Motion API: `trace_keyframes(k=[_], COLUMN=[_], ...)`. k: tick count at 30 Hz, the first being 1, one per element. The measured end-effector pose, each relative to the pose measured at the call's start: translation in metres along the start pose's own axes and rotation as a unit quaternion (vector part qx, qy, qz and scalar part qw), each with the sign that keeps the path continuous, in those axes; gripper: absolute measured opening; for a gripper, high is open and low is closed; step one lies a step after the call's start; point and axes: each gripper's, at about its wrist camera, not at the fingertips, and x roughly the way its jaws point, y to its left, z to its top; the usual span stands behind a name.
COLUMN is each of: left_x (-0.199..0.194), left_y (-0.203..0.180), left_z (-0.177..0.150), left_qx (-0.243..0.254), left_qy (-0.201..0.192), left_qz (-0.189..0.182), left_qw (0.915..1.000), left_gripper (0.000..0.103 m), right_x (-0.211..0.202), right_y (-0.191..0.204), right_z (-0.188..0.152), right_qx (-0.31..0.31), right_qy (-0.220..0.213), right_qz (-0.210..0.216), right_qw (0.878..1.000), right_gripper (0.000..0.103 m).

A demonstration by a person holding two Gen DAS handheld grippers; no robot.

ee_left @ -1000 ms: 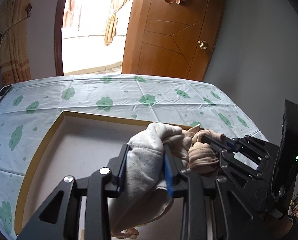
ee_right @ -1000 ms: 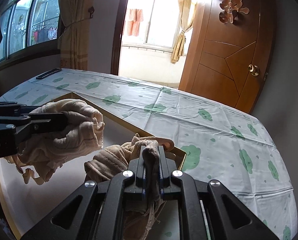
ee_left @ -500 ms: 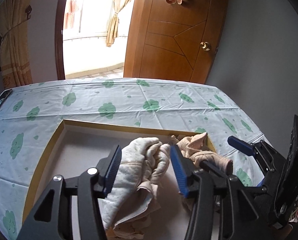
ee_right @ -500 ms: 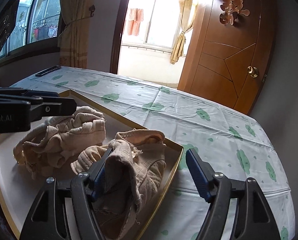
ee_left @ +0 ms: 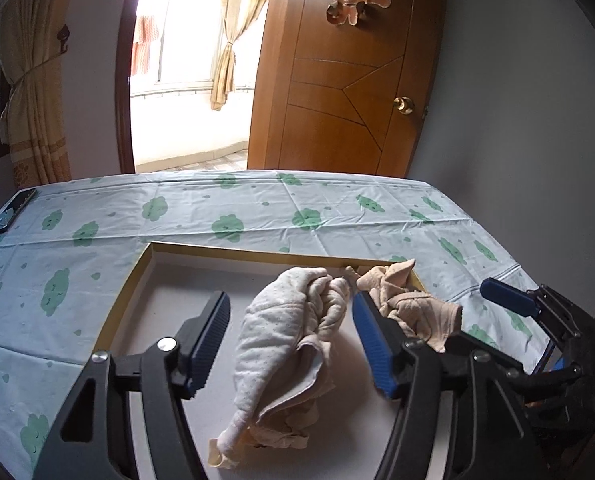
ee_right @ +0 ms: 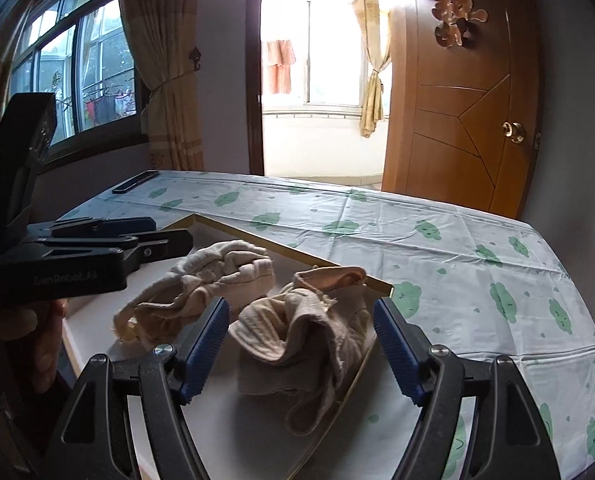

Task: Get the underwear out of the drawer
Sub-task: 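Lower both garments into the tray and open both tools, then withdraw both tools from the tray and move them back to the drawer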

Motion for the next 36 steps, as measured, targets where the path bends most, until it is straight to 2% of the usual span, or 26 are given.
trace_keyframes(k=[4,13,23,29,36], left_x=[-0.025,-0.062,-0.103,-0.118,-0.110], left_y=[0.022,0.038,0.023,0.028,0.050], left_z=[-0.013,-0.051,-0.096,-0.133,-0.173], left_qx=[-0.021,-0.032,0.012,0.039,0.036], left_qy=[-0.020,-0.036,-0.055,-0.058,-0.011], left_qz=[-0.010,-0.031,-0.044,-0.021,0.015], left_qw=[0.9995,0.9983,0.9974,0.9974,0.9992], left_gripper=[0.074,0.074,0.075,0.075,0.075], right_x=[-0.018,-0.050,-0.086,-0.092,-0.070], right_y=[0.015,0.043,0.067,0.075,0.090], right_z=[-0.012,-0.047,-0.082,-0.109,-0.141], right_qx=[-0.008,-0.026,-0.034,-0.032,-0.051], right_qy=[-0.005,-0.011,-0.018,-0.006,0.055], right_qz=[0.022,0.063,0.094,0.114,0.128], right_qw=[1.000,0.998,0.995,0.993,0.989], right_gripper=[0.077,0.079,0.081,0.084,0.084])
